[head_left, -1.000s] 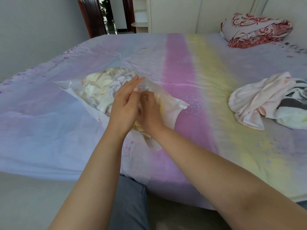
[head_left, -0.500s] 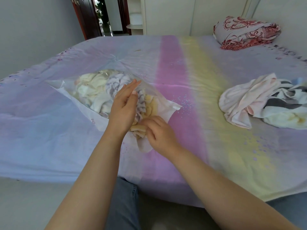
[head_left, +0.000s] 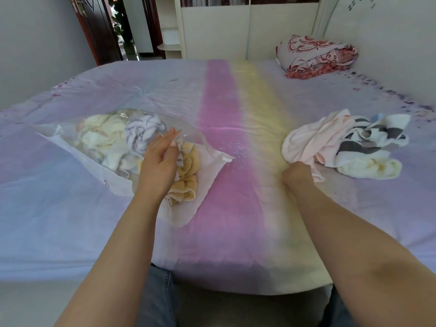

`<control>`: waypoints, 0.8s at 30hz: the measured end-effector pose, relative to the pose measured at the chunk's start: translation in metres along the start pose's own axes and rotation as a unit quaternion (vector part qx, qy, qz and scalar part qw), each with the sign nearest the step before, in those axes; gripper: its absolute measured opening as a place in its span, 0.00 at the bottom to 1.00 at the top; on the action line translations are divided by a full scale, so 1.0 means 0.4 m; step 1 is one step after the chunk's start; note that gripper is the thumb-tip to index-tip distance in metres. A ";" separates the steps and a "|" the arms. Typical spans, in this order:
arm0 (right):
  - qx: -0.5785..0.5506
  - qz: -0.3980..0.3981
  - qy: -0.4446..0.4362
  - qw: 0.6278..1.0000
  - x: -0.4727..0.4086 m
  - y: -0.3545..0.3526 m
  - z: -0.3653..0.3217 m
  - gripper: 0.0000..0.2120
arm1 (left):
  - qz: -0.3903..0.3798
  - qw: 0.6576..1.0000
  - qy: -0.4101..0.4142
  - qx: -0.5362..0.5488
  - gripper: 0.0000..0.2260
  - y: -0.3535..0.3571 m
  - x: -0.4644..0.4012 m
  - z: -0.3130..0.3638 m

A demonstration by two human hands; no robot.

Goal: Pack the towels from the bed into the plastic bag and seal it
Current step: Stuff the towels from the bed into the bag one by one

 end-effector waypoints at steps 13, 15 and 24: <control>-0.286 -0.233 -0.210 0.905 0.341 0.001 -0.460 0.20 | 0.001 1.000 -0.005 -0.001 0.17 -0.006 0.012 0.004; -0.294 -0.174 -0.231 0.911 0.331 -0.046 -0.471 0.18 | 0.000 1.000 0.000 0.008 0.16 -0.009 0.016 0.010; -0.100 -0.070 -0.030 0.992 0.081 0.015 -0.144 0.47 | -0.011 1.000 0.002 0.016 0.17 -0.016 0.008 -0.010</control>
Point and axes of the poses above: each hand's wrist, its own x-axis away from the middle knuckle, its own y-axis out of the palm, z = x × y, the point moved 10 cm from there along -x, towards the middle knuckle, and after that the axes turned 14 degrees about -y, right-handed, at the moved point
